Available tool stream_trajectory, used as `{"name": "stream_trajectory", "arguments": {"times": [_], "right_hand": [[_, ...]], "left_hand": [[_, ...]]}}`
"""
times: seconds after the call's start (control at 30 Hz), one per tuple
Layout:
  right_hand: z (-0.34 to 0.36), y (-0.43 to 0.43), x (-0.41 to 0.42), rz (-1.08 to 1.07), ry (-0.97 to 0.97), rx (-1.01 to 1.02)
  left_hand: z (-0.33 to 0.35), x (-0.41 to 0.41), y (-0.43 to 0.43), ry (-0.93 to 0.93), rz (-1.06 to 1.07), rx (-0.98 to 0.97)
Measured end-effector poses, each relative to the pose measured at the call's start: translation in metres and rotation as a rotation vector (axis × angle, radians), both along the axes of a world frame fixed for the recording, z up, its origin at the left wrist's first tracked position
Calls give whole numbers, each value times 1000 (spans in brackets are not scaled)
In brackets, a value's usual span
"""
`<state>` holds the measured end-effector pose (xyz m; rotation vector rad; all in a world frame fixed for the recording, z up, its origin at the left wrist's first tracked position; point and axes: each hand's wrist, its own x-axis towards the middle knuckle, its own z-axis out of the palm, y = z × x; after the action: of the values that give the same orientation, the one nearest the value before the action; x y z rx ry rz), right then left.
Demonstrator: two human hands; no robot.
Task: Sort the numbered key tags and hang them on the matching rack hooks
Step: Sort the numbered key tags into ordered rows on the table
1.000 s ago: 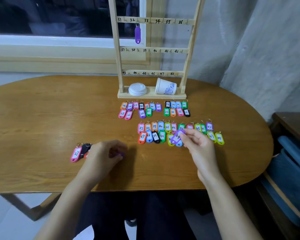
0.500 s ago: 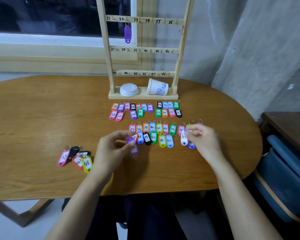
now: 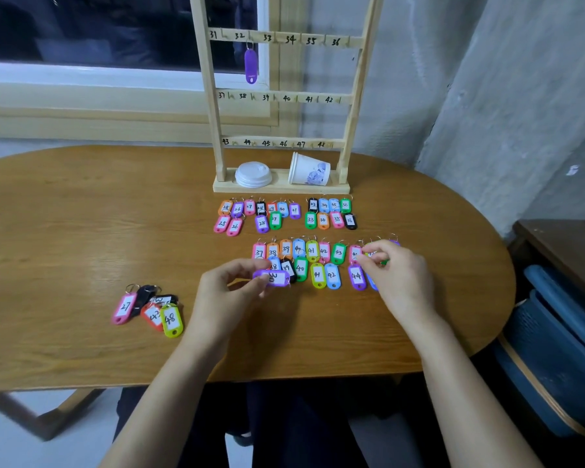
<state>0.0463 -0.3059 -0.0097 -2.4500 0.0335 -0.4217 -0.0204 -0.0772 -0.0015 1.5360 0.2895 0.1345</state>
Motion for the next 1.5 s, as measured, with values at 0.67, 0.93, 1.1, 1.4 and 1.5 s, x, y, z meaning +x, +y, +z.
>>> {"name": "stream_trajectory", "arguments": {"times": [0.67,0.93,1.1,1.4,1.5], "right_hand": [[2,76,-47,385,118,640],[10,91,-43,354,135,735],[10,97,-39,353,143,734],[5,106,-38,363,171,712],[3,103,-35,345,173,705]], "left_hand": [[-4,-8,1,16,-93,-64],[2,-10,31,-67,-43,255],[4,-20,84,-113,69,592],[-11,-38,98,68,132,1002],[-15,-33,95,30,103,973]]}}
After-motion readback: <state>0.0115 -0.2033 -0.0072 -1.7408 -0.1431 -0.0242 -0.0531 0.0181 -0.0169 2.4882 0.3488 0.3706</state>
